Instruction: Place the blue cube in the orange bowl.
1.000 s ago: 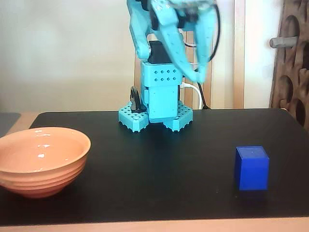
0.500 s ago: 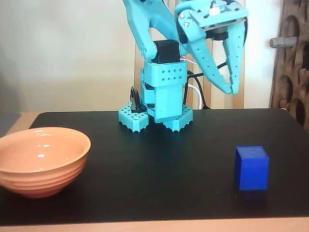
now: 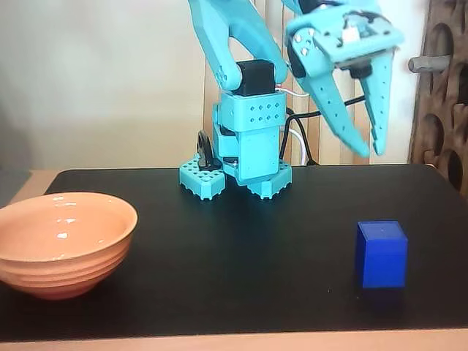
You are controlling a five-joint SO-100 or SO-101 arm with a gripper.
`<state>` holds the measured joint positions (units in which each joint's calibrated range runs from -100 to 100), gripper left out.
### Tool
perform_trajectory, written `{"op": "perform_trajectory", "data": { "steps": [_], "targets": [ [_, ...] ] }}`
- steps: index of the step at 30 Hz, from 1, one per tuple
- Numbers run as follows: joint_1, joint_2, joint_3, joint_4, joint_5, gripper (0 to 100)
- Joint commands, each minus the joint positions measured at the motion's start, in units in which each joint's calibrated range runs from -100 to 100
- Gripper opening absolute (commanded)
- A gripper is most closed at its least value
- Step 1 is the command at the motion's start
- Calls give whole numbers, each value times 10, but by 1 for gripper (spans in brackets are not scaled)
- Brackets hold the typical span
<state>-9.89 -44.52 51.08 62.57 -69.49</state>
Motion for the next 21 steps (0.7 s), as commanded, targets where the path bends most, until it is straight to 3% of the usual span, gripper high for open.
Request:
{"op": "perform_trajectory", "data": {
  "steps": [1, 12, 21],
  "targets": [
    [-20, 17, -67, -26, -23, 10],
    [-29, 52, -70, -60, -31, 21],
    [-29, 113, -71, -141, -31, 22]
  ]
}}
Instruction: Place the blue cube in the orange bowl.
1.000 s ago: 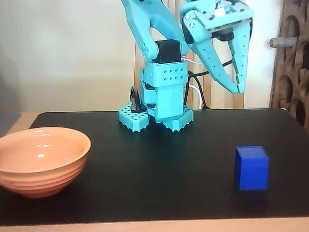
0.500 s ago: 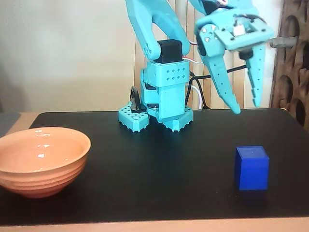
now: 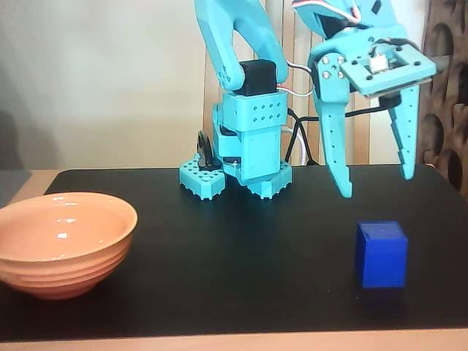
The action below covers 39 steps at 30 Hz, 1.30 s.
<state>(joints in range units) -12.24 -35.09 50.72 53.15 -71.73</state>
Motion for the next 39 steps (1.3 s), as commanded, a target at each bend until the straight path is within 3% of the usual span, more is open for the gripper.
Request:
{"op": "perform_trajectory", "data": {
  "steps": [1, 39],
  "targets": [
    [-6, 25, -67, -53, -9, 22],
    [3, 80, 94, -146, -10, 23]
  ]
}}
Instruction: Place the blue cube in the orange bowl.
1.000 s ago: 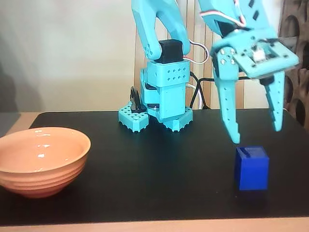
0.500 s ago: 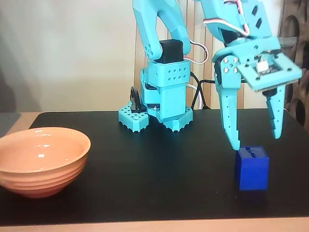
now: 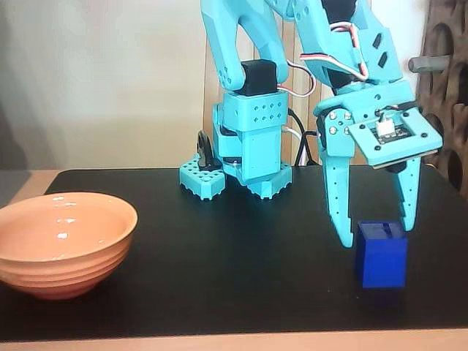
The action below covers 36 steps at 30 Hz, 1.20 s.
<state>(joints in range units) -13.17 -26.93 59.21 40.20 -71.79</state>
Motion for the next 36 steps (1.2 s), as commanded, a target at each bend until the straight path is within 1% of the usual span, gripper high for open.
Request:
{"op": "perform_trajectory", "data": {
  "steps": [1, 5, 8, 13, 19, 28, 32, 36],
  "targets": [
    [12, 0, 15, -17, -9, 23],
    [12, 29, 17, -19, -9, 23],
    [12, 35, 20, -41, -9, 22],
    [10, 33, 16, -41, -9, 22],
    [2, 17, 10, -61, -9, 22],
    [6, -10, 20, -57, -8, 22],
    [7, -36, 20, -49, -8, 22],
    [12, -95, 21, 15, -8, 22]
  ]
}}
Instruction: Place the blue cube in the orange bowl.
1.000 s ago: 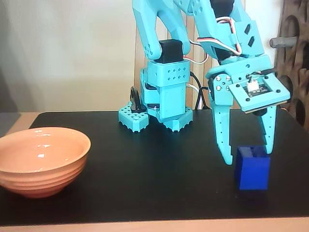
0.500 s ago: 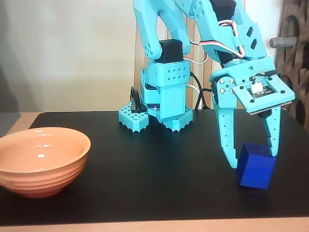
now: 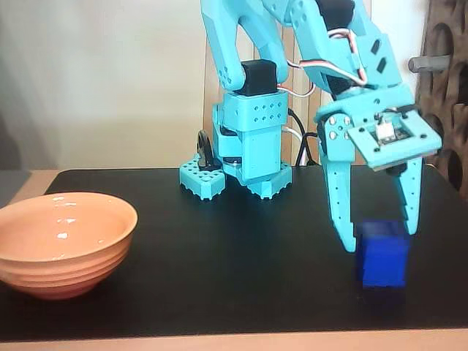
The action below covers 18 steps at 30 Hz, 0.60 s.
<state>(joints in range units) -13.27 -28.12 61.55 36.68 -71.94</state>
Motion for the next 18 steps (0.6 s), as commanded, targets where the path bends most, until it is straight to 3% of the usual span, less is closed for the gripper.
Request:
{"op": "perform_trajectory", "data": {
  "steps": [1, 9, 18],
  "targets": [
    [13, -92, 1, 57, -7, 22],
    [13, -149, 30, 62, -6, 22],
    [3, -92, 26, 13, -7, 25]
  ]
}}
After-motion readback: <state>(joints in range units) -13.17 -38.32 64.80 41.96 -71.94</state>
